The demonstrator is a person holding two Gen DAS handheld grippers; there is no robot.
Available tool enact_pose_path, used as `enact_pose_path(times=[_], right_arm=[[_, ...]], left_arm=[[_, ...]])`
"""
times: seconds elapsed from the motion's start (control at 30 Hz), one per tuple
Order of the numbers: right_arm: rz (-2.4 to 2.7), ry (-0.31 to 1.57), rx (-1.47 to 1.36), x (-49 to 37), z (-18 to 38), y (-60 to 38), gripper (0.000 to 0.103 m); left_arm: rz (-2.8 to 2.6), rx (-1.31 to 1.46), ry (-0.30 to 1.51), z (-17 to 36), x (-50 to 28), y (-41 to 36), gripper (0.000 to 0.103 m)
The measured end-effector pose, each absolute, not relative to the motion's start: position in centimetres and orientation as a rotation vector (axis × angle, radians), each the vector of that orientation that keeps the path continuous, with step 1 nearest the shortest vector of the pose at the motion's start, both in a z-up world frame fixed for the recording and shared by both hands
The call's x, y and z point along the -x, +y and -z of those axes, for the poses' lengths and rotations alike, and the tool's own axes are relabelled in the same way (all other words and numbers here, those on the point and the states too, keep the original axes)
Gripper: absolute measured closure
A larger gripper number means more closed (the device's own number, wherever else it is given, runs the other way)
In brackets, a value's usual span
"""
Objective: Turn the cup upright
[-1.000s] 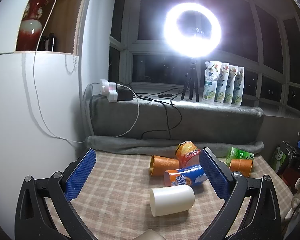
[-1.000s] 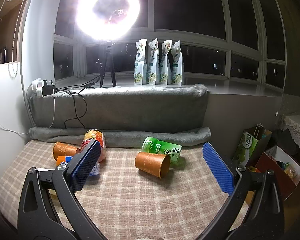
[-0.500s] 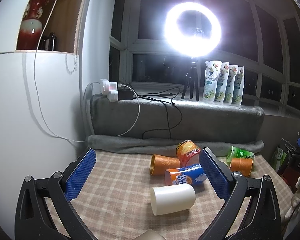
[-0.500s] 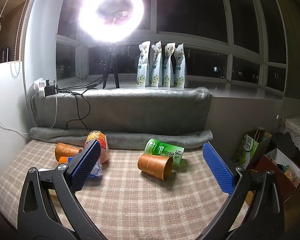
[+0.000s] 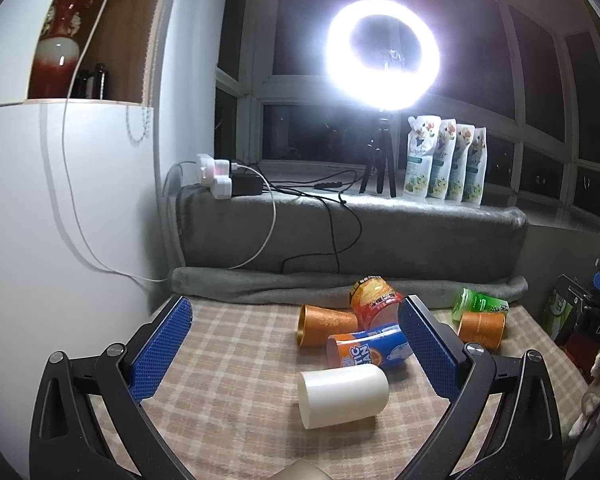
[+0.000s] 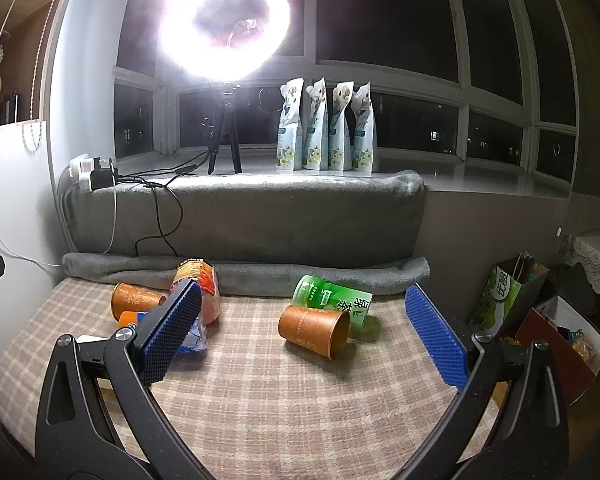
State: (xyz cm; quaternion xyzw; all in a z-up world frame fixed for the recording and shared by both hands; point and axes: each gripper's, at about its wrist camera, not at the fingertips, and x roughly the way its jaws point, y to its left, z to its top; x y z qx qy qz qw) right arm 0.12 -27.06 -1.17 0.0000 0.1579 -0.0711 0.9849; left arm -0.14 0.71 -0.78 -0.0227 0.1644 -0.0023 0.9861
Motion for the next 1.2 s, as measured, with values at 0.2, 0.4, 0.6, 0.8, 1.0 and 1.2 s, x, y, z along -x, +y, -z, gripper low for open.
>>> enact_pose_path(times=[0.2,0.4,0.6,0.8,1.0,1.2], right_arm=[[0.144,0.323,-0.001,-0.34,1.39,-27.26,0.000],[0.140,0.318,0.008,-0.56,1.50,-27.17,0.000],[0.138,0.317,0.009,-0.60,1.50,-27.03,0.000],[0.137,0.318,0.010,-0.66,1.57,-27.00,0.000],[0.137,0.322,0.012,-0.77,1.70,-26.85,0.000],[0.138,0.323,0.011,-0.91,1.72,-26.89,0.000]], left_arm=[[0.017,0.043,0.335,0.88,-0.23,0.39,0.001],[0.016,0.053,0.336,0.83,-0.36,0.65,0.001],[0.013,0.057,0.338,0.75,-0.45,0.84,0.001],[0.011,0.058,0.338,0.75,-0.48,1.05,0.001],[0.013,0.060,0.341,0.83,-0.48,1.25,0.001],[0.016,0.058,0.348,1.15,-0.79,0.99,0.001]])
